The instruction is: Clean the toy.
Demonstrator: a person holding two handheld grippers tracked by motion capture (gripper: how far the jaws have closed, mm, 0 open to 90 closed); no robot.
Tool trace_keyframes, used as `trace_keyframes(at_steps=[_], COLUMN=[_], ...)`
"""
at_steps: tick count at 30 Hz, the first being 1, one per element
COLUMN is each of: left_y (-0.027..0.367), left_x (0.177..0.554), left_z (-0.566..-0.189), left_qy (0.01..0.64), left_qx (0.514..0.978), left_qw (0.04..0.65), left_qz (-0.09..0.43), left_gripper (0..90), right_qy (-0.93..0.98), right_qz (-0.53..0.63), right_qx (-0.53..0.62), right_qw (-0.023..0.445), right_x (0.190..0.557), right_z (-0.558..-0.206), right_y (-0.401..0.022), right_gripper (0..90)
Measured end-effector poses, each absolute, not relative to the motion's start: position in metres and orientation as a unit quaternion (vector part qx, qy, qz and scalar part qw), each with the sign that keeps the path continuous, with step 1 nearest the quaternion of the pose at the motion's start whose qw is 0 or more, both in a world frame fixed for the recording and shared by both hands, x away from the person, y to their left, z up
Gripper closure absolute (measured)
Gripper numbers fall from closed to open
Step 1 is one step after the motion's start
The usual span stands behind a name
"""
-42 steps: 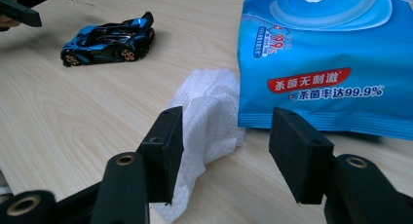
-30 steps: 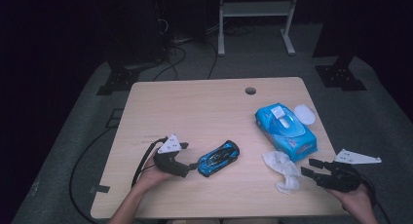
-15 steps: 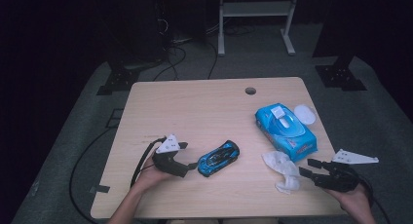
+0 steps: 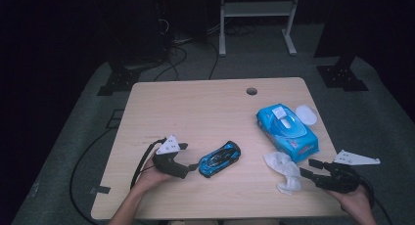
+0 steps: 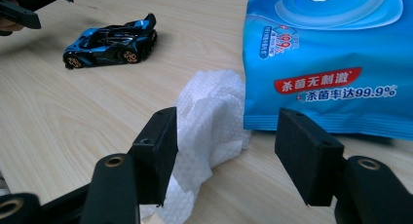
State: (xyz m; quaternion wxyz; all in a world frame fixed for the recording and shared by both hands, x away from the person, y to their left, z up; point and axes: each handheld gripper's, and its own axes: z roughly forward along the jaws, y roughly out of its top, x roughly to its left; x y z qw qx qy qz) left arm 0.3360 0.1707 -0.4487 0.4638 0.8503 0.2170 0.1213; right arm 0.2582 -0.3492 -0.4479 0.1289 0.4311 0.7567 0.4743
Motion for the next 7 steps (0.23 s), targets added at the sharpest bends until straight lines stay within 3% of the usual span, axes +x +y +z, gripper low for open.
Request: trace_keyframes(at_steps=[7], left_y=[0.1701], left_x=[0.3350], left_z=[-0.4487], left_qy=[0.217], left_qx=[0.850], left_qw=[0.463], left_qz=[0.123], left_gripper=[12.6], right_qy=[0.752], right_qz=[0.483], right_qx=[0.429], right_qw=[0.130], right_x=[0.2570], right_z=[-0.4473], right_y=[-0.3477], right_gripper=[38.8])
